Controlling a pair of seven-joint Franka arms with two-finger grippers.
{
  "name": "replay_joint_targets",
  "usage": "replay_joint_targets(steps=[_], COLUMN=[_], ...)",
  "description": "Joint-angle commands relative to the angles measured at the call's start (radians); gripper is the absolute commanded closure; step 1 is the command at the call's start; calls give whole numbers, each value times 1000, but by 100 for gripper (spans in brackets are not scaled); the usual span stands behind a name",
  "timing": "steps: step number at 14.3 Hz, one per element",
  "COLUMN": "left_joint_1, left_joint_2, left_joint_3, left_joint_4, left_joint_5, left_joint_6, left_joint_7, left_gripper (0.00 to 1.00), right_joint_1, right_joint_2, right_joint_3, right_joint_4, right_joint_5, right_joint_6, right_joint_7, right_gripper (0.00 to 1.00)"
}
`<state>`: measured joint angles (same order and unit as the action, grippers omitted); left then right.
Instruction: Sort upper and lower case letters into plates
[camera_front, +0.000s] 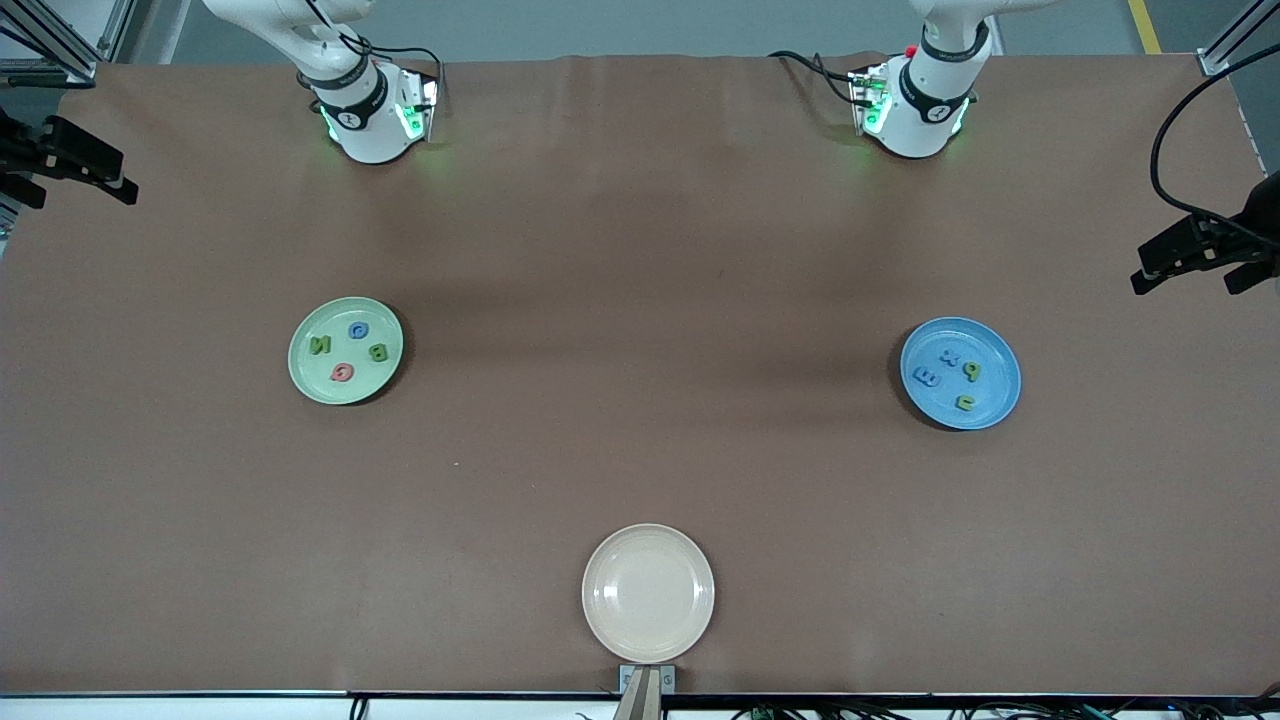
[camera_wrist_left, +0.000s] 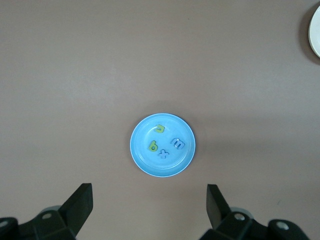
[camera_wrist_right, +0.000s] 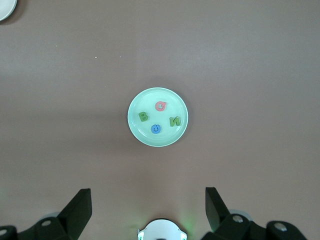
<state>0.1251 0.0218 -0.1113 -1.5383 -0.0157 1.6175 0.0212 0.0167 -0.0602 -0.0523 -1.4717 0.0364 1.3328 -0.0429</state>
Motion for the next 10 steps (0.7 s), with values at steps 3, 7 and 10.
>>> replay_joint_targets(steps=[3,7,10], left_joint_1=[1,-1,-1], left_joint_2=[-5,-5,-5], left_joint_3=[-4,-4,-13], left_joint_4=[14,14,14], left_joint_5=[-12,-7,-7], left_joint_6=[-21,-21,-21], left_joint_7=[-29,-55,-55], left_gripper=[0,0,0], right_joint_1=[2,0,0], right_joint_2=[-13,-13,-13], right_joint_3=[-4,-6,-8], right_joint_4=[-6,-6,-6], right_joint_5=[-1,-6,-7], right_joint_6=[-3,-4,-7], right_joint_7=[6,6,6], right_gripper=[0,0,0])
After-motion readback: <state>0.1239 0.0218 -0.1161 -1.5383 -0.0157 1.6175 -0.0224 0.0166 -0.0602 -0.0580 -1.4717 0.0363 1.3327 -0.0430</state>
